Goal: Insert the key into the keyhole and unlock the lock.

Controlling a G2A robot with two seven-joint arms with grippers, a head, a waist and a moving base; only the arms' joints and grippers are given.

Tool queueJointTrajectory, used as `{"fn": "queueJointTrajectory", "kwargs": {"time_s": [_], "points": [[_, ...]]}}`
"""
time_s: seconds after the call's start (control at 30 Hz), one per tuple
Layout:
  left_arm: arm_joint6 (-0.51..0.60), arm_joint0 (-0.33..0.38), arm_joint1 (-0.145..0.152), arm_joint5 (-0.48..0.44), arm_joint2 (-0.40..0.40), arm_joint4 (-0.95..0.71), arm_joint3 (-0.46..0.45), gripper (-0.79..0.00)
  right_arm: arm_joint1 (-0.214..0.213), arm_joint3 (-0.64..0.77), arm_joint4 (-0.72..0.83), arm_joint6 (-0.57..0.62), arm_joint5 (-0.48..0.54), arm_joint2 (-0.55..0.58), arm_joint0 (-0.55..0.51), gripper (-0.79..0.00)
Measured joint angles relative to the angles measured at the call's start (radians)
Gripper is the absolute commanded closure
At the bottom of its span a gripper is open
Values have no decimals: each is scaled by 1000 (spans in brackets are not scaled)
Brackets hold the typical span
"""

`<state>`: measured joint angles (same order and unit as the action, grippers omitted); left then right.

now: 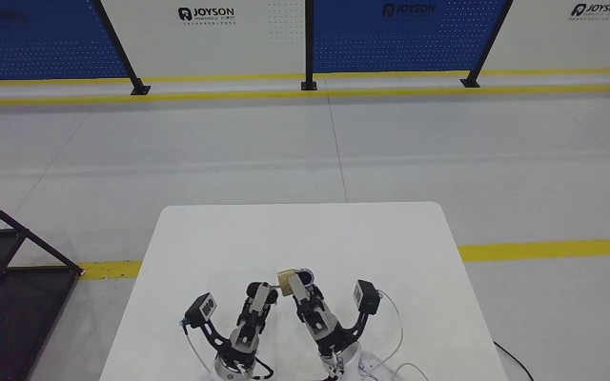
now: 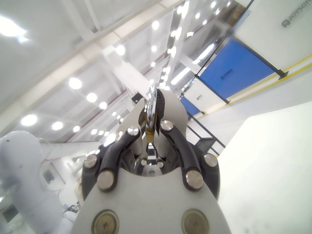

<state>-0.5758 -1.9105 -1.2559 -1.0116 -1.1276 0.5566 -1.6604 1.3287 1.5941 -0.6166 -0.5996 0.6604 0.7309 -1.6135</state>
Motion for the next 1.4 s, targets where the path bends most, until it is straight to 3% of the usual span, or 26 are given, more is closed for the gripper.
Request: {"fn": "queueJointTrajectory", "kwargs": {"time_s": [0.17,0.23,0.27,0.3,0.57,0.77,0.87,1.4], "points": [[4,1,-4,2,0,4,1,0,-2,-1,-14,4,-9,-7,5,0],[6,1,-6,3,0,5,1,-388,-3,-1,-17,2,-9,-9,7,0],[7,1,-6,4,-1,6,1,-634,-4,-1,-18,0,-9,-9,7,0],[8,0,-7,4,-2,7,1,-714,-4,-1,-19,-2,-8,-10,7,0],[18,-3,-11,8,-6,4,0,-671,-9,2,-18,-14,-2,-11,5,0],[20,-5,-13,2,-18,1,2,-526,-13,8,-14,-25,0,-7,-1,0],[23,-7,-13,-1,-27,-7,4,-376,-16,12,-8,-25,4,-1,-8,0],[56,-4,-16,-1,-34,3,7,-262,-17,22,15,-5,-11,4,-15,0]]}}
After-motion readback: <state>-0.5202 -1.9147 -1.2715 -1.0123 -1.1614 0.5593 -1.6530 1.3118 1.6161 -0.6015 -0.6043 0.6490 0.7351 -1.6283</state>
